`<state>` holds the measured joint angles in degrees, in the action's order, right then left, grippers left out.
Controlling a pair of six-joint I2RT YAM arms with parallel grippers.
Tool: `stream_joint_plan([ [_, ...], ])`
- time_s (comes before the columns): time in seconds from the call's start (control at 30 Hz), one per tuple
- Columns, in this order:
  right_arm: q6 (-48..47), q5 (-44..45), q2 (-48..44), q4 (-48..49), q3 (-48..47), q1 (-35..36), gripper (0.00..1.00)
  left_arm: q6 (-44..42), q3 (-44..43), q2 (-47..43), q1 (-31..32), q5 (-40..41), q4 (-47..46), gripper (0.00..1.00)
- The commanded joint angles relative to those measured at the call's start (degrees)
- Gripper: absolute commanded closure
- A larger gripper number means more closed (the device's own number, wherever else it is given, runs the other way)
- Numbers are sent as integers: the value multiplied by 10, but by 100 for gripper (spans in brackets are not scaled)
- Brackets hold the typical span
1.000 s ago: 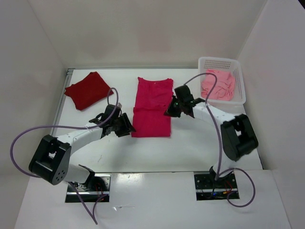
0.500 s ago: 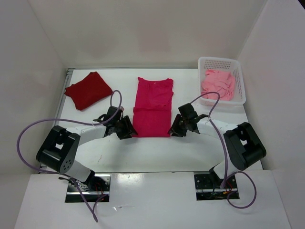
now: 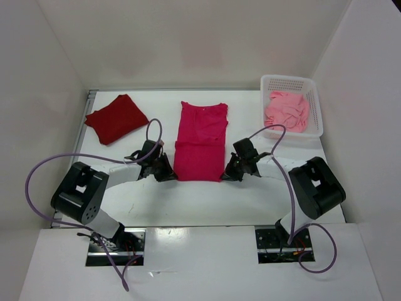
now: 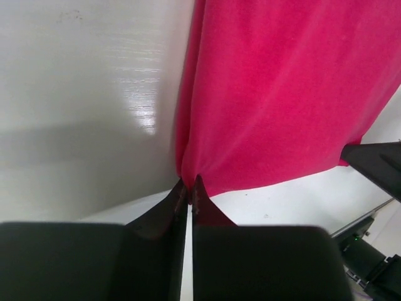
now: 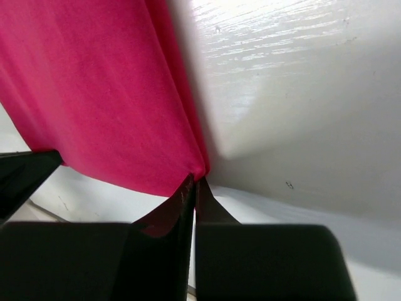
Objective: Fold and stack the t-shirts
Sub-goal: Grab one side of the 2/3 rectangular tshirt with both arms, then fold the long partially folded tshirt into a neat square
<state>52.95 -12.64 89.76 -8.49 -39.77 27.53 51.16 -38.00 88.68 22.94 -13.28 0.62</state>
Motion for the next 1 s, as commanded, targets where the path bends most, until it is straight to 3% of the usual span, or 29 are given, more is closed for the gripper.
stream_joint_plan([
  [0.0, 7, 17, -18, 9, 11, 5, 100, -22, 2, -16, -2, 16, 32, 96],
  [0.17, 42, 24, -102, -40, 49, 34, 100, -35, 2, -81, -2, -27, 122, 100],
  [0.3, 92, 38, -211, -107, 88, 95, 100, -21, 43, -190, -2, -128, 199, 100],
  [0.33, 101, 38, -235, -140, 94, 103, 100, -16, 43, -240, -2, -128, 253, 100],
  [0.43, 132, 38, -337, -206, 101, 115, 100, -43, 14, -255, -2, -134, 344, 100],
  [0.53, 134, 45, -404, -243, 81, 107, 100, -61, -35, -260, 5, -110, 370, 100],
  [0.7, 25, 33, -301, -236, -32, 5, 100, -98, -182, -201, -7, -34, 368, 100],
  [0.8, -48, 28, -230, -203, -106, -73, 100, -106, -235, -173, -33, -17, 308, 100],
  [0.97, -107, 36, -46, -178, -262, -107, 100, -99, -291, -54, -54, 12, 238, 100],
])
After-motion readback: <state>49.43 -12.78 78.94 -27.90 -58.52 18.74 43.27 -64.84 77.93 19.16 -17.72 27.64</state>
